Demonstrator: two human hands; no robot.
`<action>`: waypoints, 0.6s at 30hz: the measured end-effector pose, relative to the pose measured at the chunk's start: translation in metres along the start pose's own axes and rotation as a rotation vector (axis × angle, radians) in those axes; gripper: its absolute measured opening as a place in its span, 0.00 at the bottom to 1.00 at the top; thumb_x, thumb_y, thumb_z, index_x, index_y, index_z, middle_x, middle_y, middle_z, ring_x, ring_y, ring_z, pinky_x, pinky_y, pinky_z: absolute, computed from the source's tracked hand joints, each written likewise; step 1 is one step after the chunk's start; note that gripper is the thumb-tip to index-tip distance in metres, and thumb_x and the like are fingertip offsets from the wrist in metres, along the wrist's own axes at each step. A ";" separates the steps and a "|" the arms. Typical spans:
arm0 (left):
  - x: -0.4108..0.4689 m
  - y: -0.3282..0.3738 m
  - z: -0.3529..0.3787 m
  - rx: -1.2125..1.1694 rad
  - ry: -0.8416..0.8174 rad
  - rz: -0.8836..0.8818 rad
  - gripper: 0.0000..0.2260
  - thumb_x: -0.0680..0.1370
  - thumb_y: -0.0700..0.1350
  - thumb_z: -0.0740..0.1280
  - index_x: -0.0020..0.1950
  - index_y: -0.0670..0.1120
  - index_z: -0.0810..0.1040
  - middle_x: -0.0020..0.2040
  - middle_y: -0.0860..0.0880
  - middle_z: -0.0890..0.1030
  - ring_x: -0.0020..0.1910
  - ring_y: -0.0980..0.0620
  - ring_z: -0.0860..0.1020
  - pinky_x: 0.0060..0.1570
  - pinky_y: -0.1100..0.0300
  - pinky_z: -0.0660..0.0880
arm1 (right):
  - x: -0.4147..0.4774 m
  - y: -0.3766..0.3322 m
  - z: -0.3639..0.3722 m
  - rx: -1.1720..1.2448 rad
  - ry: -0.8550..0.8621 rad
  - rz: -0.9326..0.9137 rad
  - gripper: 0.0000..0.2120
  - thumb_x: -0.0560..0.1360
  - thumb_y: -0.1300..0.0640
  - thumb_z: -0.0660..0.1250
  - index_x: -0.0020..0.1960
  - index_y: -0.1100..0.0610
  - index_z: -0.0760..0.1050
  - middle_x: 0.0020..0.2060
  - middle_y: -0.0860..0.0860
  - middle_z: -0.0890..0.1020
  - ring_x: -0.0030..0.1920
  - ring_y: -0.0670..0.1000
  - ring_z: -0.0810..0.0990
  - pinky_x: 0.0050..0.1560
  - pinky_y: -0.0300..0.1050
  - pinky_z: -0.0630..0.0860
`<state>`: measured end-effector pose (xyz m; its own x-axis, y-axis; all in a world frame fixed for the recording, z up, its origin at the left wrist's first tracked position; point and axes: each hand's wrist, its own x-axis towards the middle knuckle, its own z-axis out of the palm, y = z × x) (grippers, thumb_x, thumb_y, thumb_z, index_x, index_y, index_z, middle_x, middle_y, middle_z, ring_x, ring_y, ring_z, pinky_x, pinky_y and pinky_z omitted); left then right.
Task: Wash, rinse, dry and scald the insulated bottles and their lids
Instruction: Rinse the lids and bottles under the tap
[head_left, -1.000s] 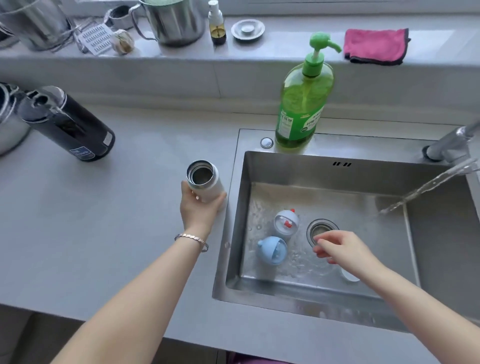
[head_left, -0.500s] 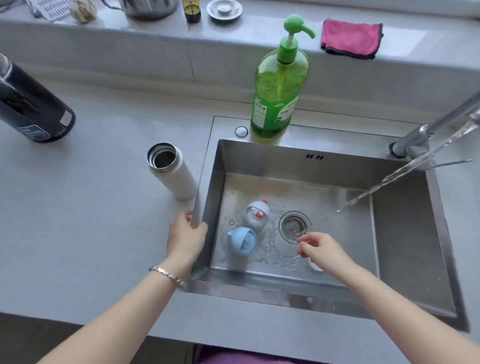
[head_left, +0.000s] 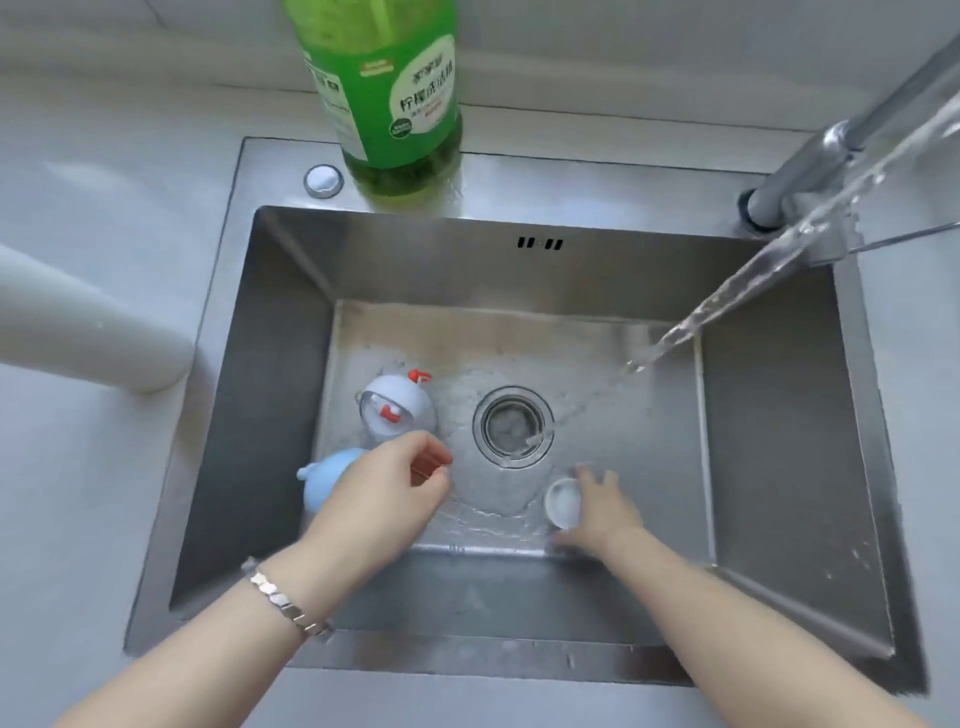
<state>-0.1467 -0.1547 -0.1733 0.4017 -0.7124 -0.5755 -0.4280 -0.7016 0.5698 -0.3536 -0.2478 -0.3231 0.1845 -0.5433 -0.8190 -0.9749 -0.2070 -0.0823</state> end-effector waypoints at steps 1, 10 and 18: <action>0.003 0.000 0.002 -0.004 -0.003 -0.009 0.05 0.77 0.44 0.64 0.49 0.52 0.78 0.43 0.58 0.79 0.39 0.68 0.73 0.37 0.82 0.64 | 0.007 -0.001 0.004 -0.047 0.015 -0.025 0.41 0.66 0.46 0.74 0.72 0.51 0.56 0.65 0.58 0.62 0.62 0.60 0.72 0.60 0.47 0.70; 0.005 0.004 0.016 -0.211 -0.022 -0.084 0.09 0.76 0.39 0.67 0.41 0.53 0.76 0.40 0.54 0.81 0.41 0.59 0.78 0.40 0.75 0.69 | -0.019 -0.024 -0.030 0.365 0.196 -0.126 0.31 0.66 0.49 0.72 0.66 0.51 0.65 0.58 0.54 0.67 0.57 0.58 0.75 0.56 0.45 0.71; 0.011 0.095 0.026 -0.670 -0.190 -0.037 0.20 0.75 0.43 0.69 0.64 0.51 0.66 0.49 0.48 0.80 0.45 0.52 0.80 0.50 0.53 0.79 | -0.099 -0.035 -0.133 0.644 0.361 -0.398 0.36 0.61 0.51 0.78 0.64 0.55 0.67 0.56 0.49 0.71 0.57 0.48 0.72 0.55 0.42 0.70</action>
<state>-0.2041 -0.2288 -0.1401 0.2316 -0.7156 -0.6590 0.1997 -0.6280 0.7522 -0.3212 -0.2946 -0.1636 0.4514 -0.7778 -0.4374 -0.6894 0.0072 -0.7243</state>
